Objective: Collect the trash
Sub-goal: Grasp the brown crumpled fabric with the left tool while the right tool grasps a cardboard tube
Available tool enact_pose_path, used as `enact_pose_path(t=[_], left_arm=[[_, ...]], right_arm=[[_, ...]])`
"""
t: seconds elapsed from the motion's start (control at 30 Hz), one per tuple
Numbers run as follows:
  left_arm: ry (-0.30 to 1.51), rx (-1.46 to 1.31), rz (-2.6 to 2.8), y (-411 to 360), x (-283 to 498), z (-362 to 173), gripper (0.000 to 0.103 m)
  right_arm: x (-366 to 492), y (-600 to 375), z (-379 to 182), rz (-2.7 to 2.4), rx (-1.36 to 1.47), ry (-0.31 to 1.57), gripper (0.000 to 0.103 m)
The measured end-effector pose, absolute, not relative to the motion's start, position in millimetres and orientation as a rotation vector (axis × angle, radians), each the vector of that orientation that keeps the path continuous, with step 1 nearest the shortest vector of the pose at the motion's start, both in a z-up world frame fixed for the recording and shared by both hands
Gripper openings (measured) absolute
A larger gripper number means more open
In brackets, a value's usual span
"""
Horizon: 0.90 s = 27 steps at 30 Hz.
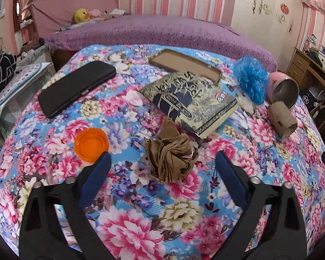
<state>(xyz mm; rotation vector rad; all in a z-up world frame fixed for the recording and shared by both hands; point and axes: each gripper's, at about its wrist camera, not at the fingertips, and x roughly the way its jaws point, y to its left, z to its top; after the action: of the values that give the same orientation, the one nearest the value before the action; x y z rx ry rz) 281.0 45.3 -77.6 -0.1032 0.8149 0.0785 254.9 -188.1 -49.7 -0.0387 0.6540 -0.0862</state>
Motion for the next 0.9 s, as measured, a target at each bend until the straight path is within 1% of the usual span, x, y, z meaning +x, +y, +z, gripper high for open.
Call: enact_pose_path(t=[0.07, 0.2, 0.27, 0.33, 0.53, 0.8, 0.87, 0.9], left_arm=[[0.829, -0.106, 0.072, 44.7, 283.7, -80.0, 0.082], [0.857, -0.109, 0.061, 43.4, 288.7, -84.3, 0.063], [0.863, -0.103, 0.06, 42.1, 290.2, -84.7, 0.058], [0.864, -0.101, 0.043, 41.2, 291.4, -83.4, 0.045], [0.871, -0.12, 0.029, 47.3, 298.4, -81.3, 0.044], [0.869, -0.146, 0.056, 61.2, 301.4, -81.5, 0.044], [0.868, -0.154, 0.056, 61.7, 301.4, -81.2, 0.044], [0.867, -0.151, 0.056, 61.1, 301.6, -80.9, 0.044]], right_arm=[[259.5, -182.5, -51.4, -0.067, -0.014, 0.667, 0.098], [271.0, -164.6, -55.8, -0.038, -0.03, 0.686, 0.098], [278.5, -156.2, -56.7, -0.03, -0.05, 0.693, 0.098], [286.2, -149.2, -56.8, -0.015, -0.053, 0.701, 0.098], [307.9, -120.8, -59.1, 0.017, -0.108, 0.701, 0.098], [339.9, -102.8, -67.5, 0.05, -0.15, 0.75, 0.098], [346.2, -101.9, -69.4, 0.055, -0.147, 0.763, 0.097], [348.7, -101.6, -70.2, 0.059, -0.143, 0.77, 0.094]])
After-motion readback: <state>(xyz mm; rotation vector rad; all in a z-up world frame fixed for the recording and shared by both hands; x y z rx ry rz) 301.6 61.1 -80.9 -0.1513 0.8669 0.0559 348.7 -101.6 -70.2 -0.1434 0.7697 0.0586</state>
